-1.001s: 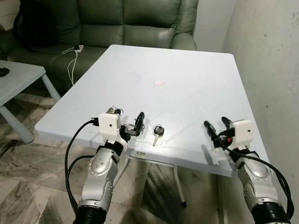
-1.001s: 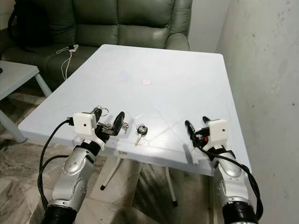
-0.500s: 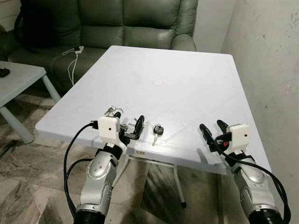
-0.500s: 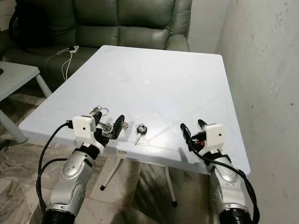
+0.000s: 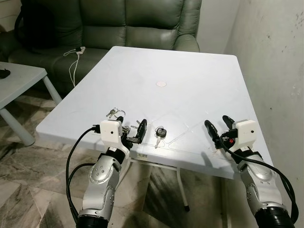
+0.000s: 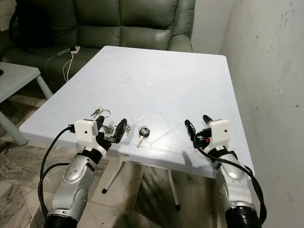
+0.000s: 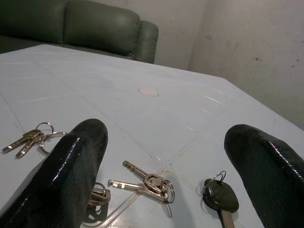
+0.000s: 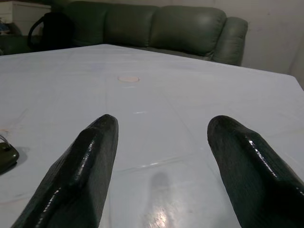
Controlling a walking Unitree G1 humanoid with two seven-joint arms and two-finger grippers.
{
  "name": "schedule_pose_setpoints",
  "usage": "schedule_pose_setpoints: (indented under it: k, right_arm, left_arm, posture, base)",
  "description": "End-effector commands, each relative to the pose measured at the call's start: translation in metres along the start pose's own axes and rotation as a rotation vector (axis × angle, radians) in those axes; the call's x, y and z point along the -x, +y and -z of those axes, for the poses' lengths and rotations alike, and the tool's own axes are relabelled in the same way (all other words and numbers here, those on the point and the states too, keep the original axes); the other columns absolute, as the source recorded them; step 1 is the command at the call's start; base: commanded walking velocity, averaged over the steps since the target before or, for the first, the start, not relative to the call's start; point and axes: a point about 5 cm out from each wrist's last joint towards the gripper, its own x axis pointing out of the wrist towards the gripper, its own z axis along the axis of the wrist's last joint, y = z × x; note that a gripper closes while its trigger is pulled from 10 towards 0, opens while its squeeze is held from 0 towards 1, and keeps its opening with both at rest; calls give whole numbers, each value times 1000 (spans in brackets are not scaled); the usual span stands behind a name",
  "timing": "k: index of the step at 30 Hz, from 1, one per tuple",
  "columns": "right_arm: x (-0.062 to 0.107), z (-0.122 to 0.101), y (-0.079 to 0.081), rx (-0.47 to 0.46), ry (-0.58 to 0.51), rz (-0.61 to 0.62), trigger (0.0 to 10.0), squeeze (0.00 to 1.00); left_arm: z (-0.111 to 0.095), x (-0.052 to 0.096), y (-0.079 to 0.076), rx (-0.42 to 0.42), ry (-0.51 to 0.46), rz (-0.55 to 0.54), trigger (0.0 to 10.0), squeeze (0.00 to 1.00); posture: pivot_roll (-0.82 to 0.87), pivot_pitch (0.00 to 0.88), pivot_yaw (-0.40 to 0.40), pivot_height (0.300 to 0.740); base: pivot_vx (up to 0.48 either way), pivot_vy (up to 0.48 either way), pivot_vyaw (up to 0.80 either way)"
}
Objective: Hang keys on a hook
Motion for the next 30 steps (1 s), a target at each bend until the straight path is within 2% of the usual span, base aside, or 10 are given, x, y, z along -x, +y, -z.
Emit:
schedule_pose_setpoints:
  k: [1,30]
  right_arm:
    - [0,-3,-1,10,-2,-11,10000,0]
    - [-1,-5,-4,17,0,-15,10000,0]
  left_arm:
    - [-3,0,1,-2,-7,-2,10000,0]
    - [-5,-5,-1,0,-12,-2,10000,0]
  posture:
    - [-14,0,-37,740]
    - [-22,0,-48,740]
  base:
    - [0,285,0]
    - [0,371,0]
